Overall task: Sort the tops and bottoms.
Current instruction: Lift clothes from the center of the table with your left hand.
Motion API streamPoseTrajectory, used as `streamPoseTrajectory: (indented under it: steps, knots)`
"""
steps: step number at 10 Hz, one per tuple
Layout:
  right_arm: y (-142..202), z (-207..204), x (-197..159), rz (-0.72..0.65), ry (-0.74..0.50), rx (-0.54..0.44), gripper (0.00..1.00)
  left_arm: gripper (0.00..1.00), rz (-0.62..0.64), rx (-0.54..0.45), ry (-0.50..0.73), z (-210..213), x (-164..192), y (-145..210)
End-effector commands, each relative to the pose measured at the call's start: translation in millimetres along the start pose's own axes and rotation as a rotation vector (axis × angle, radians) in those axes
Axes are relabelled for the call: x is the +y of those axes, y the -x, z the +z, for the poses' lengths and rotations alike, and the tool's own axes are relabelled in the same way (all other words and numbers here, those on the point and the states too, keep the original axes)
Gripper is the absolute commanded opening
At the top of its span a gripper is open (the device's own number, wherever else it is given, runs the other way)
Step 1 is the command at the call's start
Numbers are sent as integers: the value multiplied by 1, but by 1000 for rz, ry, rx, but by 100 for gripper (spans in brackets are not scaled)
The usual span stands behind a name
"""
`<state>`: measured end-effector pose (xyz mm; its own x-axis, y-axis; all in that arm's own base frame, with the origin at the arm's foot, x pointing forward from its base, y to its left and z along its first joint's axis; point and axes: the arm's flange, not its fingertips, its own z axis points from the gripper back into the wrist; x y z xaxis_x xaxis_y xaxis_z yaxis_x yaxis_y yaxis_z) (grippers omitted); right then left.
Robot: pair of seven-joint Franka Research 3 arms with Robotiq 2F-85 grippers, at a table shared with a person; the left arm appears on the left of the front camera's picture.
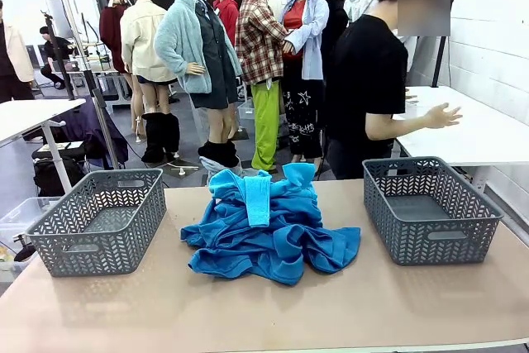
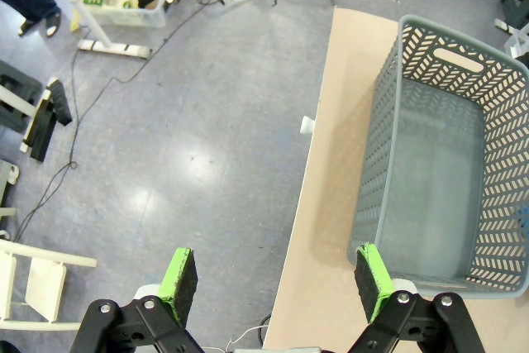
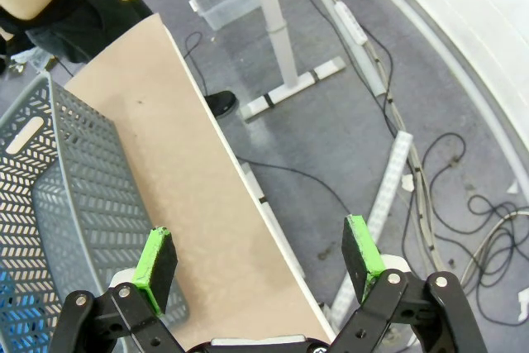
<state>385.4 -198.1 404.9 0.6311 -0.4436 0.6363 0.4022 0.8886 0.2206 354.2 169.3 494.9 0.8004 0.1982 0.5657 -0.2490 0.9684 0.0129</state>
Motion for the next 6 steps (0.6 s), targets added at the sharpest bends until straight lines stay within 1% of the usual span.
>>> streamPoseTrajectory:
  steps: [1, 6]
  knots:
    - [-1, 3, 3, 0, 4, 2, 100, 100, -9, 7, -13, 0, 1, 2]
    - [-1, 3, 3, 0, 4, 2, 100, 100, -9, 7, -13, 0, 1, 2]
